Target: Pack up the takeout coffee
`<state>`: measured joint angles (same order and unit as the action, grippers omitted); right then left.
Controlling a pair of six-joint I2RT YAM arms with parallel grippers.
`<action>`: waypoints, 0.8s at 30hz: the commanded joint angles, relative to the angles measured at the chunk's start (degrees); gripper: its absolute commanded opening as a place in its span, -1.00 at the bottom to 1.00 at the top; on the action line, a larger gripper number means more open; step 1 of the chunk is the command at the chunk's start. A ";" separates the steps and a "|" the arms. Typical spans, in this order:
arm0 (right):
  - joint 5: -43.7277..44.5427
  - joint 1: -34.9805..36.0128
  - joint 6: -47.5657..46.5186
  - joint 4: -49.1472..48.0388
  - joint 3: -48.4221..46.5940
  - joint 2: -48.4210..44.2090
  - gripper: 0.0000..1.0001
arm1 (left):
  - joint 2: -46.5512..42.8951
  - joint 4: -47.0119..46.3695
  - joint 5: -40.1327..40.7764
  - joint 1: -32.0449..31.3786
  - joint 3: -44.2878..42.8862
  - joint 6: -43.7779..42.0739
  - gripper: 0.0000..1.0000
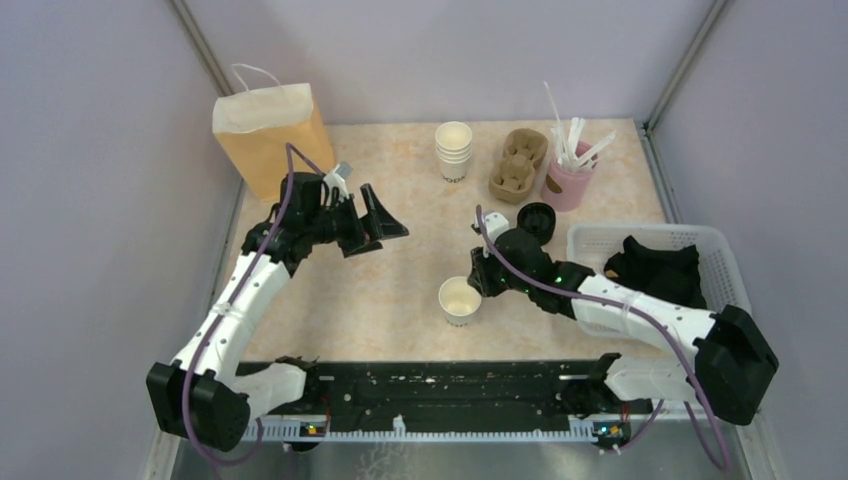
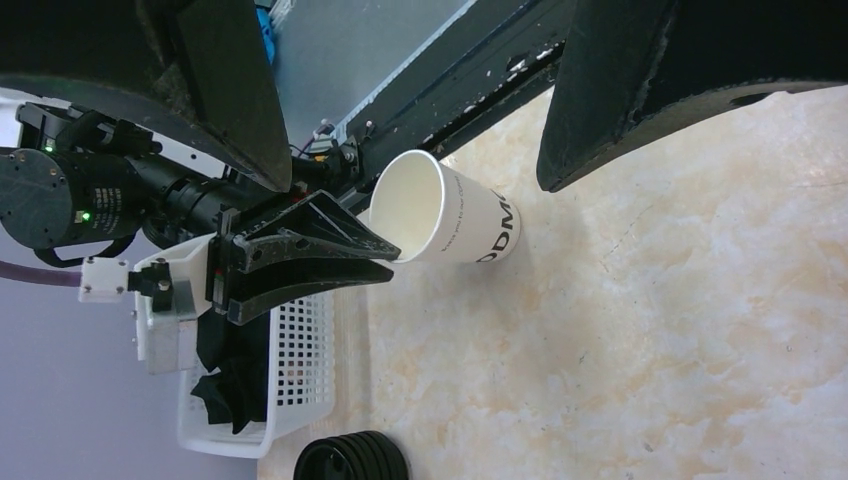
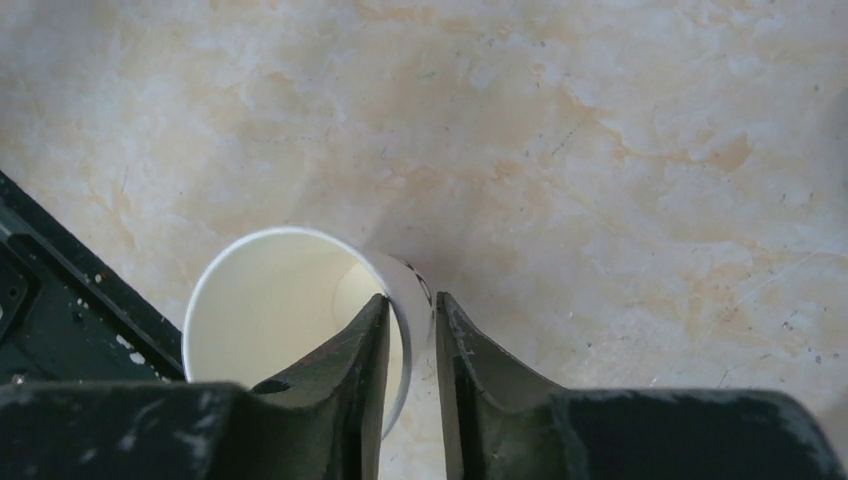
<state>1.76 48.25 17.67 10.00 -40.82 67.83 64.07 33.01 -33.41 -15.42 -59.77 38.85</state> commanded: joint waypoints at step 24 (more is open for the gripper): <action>22.70 -17.67 -0.50 37.89 -47.96 36.58 0.40 | 4.12 0.20 -2.39 -0.14 -1.05 -3.83 0.97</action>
<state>19.44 31.48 18.74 43.18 -82.61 100.33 67.35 34.92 -34.24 -15.42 -59.77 35.46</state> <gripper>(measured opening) 0.726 0.986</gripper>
